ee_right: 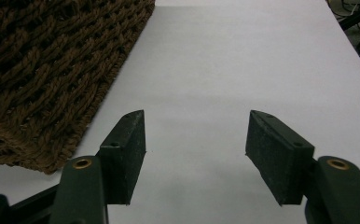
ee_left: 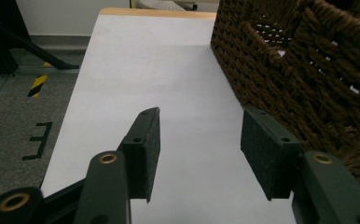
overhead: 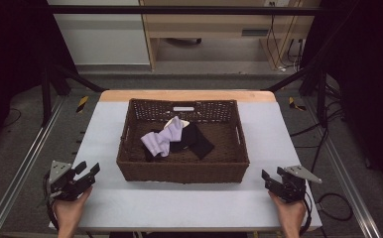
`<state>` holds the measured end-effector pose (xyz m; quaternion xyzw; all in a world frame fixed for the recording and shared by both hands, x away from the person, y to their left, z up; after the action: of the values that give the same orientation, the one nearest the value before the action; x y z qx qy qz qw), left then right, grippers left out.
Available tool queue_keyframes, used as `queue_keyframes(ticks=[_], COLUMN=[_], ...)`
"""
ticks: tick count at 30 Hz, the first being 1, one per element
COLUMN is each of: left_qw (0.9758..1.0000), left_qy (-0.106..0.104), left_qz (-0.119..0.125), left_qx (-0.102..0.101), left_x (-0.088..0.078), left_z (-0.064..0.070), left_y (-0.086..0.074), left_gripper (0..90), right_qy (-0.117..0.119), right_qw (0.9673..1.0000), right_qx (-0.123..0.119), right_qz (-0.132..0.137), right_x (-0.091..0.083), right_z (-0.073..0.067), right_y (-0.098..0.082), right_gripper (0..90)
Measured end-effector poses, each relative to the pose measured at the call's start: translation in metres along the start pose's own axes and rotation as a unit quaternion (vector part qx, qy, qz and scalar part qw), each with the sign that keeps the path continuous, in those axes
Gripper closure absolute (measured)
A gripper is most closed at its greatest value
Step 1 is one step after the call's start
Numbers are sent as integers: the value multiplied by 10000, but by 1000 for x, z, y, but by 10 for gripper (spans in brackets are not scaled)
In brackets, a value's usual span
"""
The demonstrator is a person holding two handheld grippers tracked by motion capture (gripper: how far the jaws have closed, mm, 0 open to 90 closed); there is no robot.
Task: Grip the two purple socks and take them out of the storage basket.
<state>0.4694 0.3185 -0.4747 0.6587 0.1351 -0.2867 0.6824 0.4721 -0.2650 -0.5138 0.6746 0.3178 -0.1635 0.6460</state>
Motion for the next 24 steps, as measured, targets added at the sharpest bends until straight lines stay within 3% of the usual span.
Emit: queue_keyframes(ticks=[7, 15, 24], left_qw=[10000, 9997, 9985], left_qy=[-42, -149, -304], left_qz=[48, 202, 433], left_qx=[74, 45, 158], left_x=[-4, -11, -28], left_z=[2, 7, 25], left_y=[5, 17, 36], left_gripper=[456, 432, 420], right_qy=[18, 48, 1], right_qw=[9999, 9998, 9997], right_qx=[-53, 137, 70], right_qz=[102, 146, 225], right_x=[0, 2, 0], right_z=[-4, -3, -3], right_y=[1, 3, 4], right_gripper=[358, 355, 345])
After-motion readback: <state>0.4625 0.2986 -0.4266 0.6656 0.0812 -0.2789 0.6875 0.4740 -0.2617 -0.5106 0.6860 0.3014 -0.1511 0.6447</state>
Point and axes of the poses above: each handheld gripper's, and its own axes: x roughly forward along the jaws, y roughly out of its top, z roughly to its right, the point moved 7 cm from there along x, roughly forward along the jaws, and after that the axes turned 8 degrees about -z, right-handed, at the moved point
